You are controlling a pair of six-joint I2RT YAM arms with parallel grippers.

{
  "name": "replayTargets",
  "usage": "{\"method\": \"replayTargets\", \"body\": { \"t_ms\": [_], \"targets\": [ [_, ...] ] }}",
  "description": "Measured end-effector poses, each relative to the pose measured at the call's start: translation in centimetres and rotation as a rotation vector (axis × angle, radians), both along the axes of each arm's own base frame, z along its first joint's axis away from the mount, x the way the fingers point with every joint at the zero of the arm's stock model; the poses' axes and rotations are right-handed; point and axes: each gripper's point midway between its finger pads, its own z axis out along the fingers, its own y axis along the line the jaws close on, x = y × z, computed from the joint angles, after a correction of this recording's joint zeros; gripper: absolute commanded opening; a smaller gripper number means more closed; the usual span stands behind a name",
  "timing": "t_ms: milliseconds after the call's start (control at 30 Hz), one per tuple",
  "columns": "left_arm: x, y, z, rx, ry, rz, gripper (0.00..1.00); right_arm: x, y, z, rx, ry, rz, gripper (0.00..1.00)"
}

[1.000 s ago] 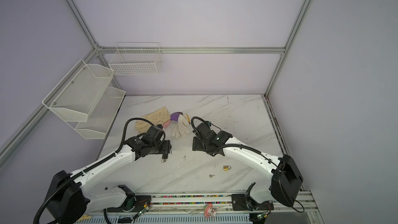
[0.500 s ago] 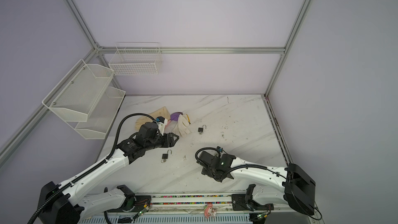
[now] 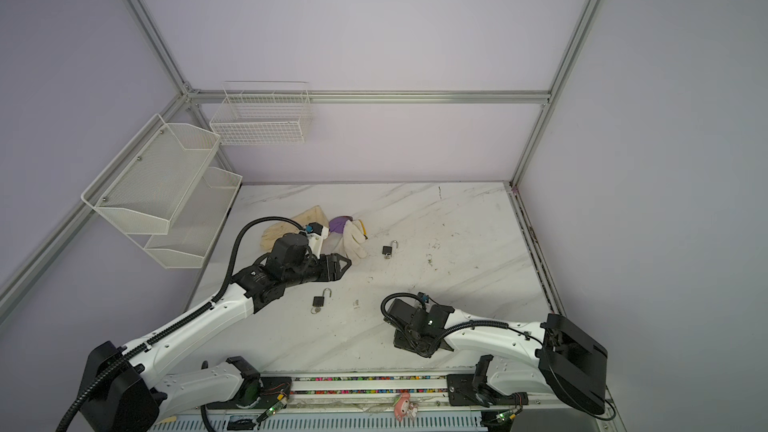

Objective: Unlock with the key
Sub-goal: 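Move the right gripper over the loose silver key near the brass padlock, then lower the right gripper onto the silver key ring and close on it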

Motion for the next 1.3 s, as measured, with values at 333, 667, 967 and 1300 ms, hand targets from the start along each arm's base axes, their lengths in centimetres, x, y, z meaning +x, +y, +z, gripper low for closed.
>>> {"method": "replayTargets", "body": {
  "t_ms": [333,667,967,1300],
  "targets": [
    [0.3,-0.2,-0.6,-0.001,0.017,0.007,0.67,0.7,0.0,-0.4,-0.001,-0.002,0.043,0.42],
    [0.4,-0.3,-0.6,-0.008,0.021,0.015,0.67,1.1,0.9,-0.6,0.006,-0.016,0.11,0.31],
    [0.5,-0.2,-0.6,-0.009,0.021,0.019,0.67,1.5,1.6,-0.6,0.009,-0.032,0.164,0.16],
    [0.5,-0.3,-0.9,-0.012,0.037,0.029,0.67,1.9,2.4,-0.6,0.024,-0.059,0.207,0.11]
  ]
}}
